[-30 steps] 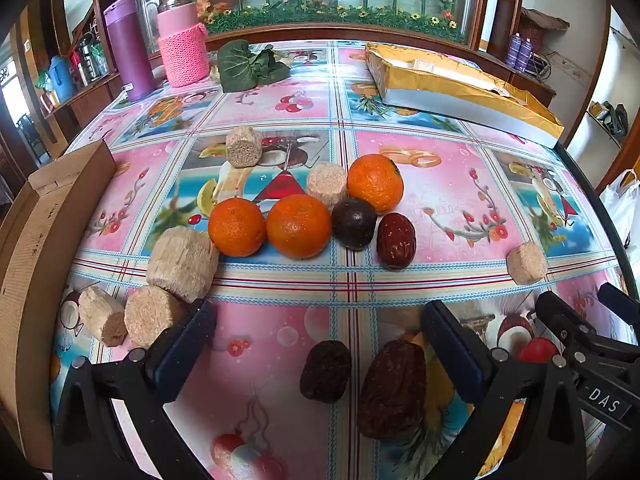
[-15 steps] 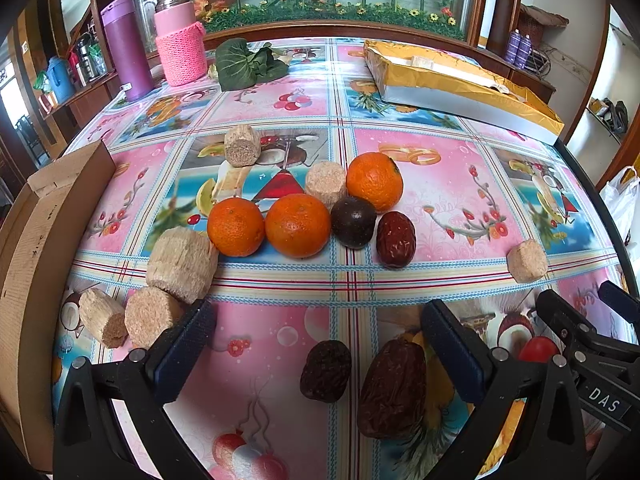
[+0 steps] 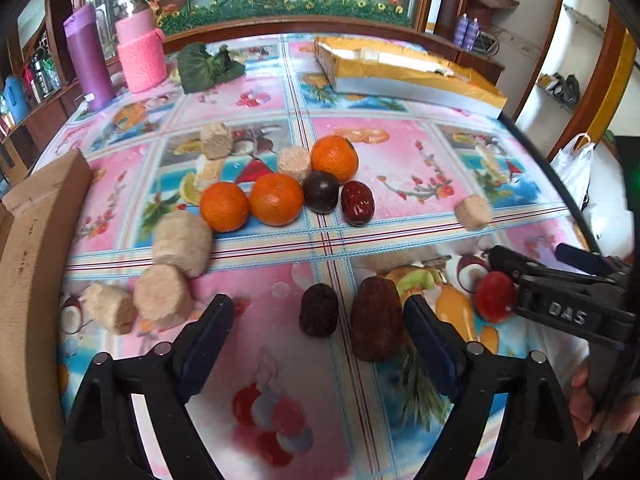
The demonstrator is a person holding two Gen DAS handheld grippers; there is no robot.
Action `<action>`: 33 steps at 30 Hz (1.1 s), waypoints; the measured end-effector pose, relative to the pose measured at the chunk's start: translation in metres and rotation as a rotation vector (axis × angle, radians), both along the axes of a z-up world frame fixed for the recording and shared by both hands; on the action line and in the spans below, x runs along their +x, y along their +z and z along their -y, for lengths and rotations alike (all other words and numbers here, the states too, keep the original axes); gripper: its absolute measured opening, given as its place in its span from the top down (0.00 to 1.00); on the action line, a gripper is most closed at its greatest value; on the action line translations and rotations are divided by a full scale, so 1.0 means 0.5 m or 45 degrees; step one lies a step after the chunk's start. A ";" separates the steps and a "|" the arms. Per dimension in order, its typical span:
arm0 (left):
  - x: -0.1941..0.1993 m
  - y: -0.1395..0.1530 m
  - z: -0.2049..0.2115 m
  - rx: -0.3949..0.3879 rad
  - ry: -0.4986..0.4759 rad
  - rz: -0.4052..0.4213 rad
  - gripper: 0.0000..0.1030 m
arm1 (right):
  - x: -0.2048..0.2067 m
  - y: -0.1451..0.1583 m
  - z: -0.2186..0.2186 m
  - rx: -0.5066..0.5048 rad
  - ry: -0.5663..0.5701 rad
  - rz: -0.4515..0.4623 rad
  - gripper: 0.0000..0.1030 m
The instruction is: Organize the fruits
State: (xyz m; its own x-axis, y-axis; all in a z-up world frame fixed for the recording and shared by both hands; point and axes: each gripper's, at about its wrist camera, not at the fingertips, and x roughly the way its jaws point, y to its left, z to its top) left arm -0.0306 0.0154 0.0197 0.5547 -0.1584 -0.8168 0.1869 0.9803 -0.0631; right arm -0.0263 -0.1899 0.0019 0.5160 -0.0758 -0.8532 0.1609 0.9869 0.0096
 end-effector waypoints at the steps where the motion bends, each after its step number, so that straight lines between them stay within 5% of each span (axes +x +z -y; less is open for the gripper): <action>1: -0.011 0.014 -0.009 0.006 0.012 0.035 0.16 | -0.002 0.002 0.000 0.010 -0.008 -0.012 0.01; 9: -0.098 0.132 -0.102 0.021 0.115 0.309 0.16 | -0.110 0.078 -0.035 0.109 -0.075 0.201 0.01; 18: -0.150 0.166 -0.164 0.001 0.186 0.382 0.16 | -0.226 0.157 -0.133 -0.045 -0.093 0.520 0.01; 23: -0.171 0.165 -0.183 0.004 0.212 0.386 0.16 | -0.246 0.169 -0.178 -0.120 -0.025 0.554 0.01; 33: -0.203 0.172 -0.193 -0.015 0.198 0.401 0.16 | -0.267 0.169 -0.204 -0.062 0.009 0.513 0.01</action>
